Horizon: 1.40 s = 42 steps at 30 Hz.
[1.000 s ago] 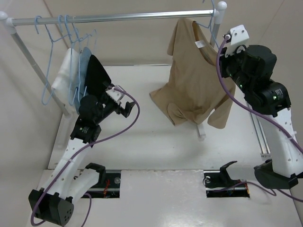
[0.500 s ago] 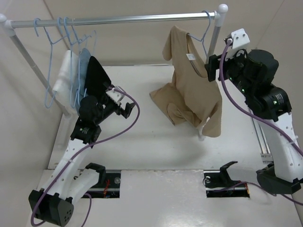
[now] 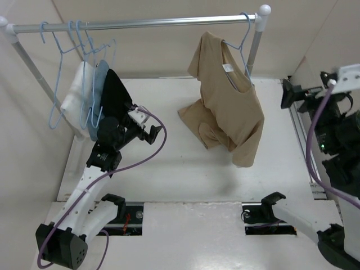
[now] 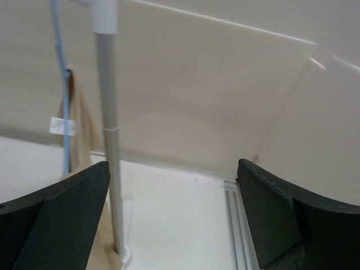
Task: Place the t-shirt on the hanger
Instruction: Hang the hanger with tshirt onto the clothesline
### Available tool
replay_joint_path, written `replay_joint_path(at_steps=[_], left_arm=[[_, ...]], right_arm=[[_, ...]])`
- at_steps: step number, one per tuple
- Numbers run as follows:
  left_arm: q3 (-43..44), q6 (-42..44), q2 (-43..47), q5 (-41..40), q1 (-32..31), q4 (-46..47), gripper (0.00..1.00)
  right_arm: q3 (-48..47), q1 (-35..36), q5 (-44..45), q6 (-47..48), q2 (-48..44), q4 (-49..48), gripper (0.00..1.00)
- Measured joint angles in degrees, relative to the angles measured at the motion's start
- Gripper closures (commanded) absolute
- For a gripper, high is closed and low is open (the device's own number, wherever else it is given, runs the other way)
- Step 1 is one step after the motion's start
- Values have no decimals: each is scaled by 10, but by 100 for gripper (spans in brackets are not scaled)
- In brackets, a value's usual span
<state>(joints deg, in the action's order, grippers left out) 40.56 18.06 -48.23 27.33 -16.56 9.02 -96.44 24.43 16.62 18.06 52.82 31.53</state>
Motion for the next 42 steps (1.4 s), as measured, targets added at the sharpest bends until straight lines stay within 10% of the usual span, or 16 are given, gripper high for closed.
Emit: replay_joint_path(at_steps=[11, 26, 42], left_arm=[[-90, -19, 0, -84, 0, 8, 0], [-180, -19, 22, -116, 0, 10, 0], [-192, -19, 28, -118, 0, 15, 0]], right_arm=[[304, -1, 266, -51, -67, -75, 0], [487, -1, 309, -197, -120, -93, 0], [419, -1, 359, -339, -63, -55, 0]])
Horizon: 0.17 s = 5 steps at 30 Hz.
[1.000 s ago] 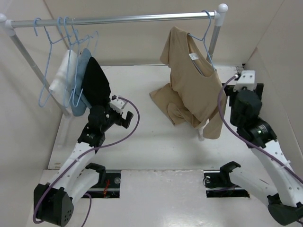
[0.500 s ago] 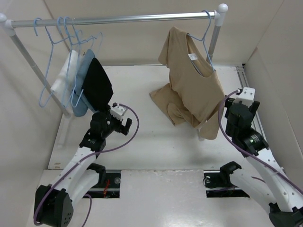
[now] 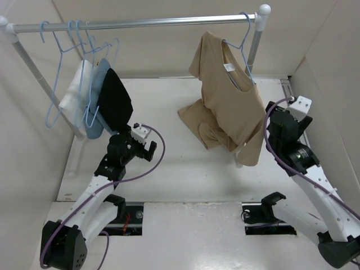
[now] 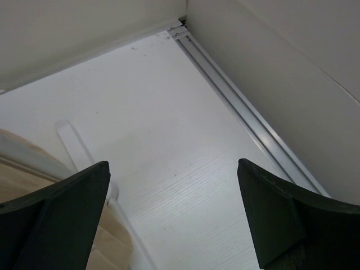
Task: Place the t-shirt on the hanger
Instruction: Hang the hanger with tshirt onto the clothesline
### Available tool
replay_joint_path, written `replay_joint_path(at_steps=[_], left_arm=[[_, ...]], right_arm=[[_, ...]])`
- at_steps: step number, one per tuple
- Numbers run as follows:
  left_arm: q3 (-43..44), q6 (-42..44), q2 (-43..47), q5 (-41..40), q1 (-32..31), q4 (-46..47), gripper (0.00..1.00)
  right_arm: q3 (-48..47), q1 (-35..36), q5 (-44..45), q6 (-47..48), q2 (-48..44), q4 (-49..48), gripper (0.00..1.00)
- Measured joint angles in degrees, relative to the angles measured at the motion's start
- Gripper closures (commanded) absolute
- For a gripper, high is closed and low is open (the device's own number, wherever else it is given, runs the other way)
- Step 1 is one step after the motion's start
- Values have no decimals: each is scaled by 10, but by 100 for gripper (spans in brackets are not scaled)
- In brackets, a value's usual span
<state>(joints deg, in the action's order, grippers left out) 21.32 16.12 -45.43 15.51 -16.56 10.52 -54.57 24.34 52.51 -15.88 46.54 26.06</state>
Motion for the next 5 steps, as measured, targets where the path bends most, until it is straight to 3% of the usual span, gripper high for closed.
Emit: replay_joint_path(at_steps=[5], left_arm=[[0, 0, 0, -1, 0, 0, 0]], right_arm=[[-7, 0, 2, -10, 10, 19, 0]])
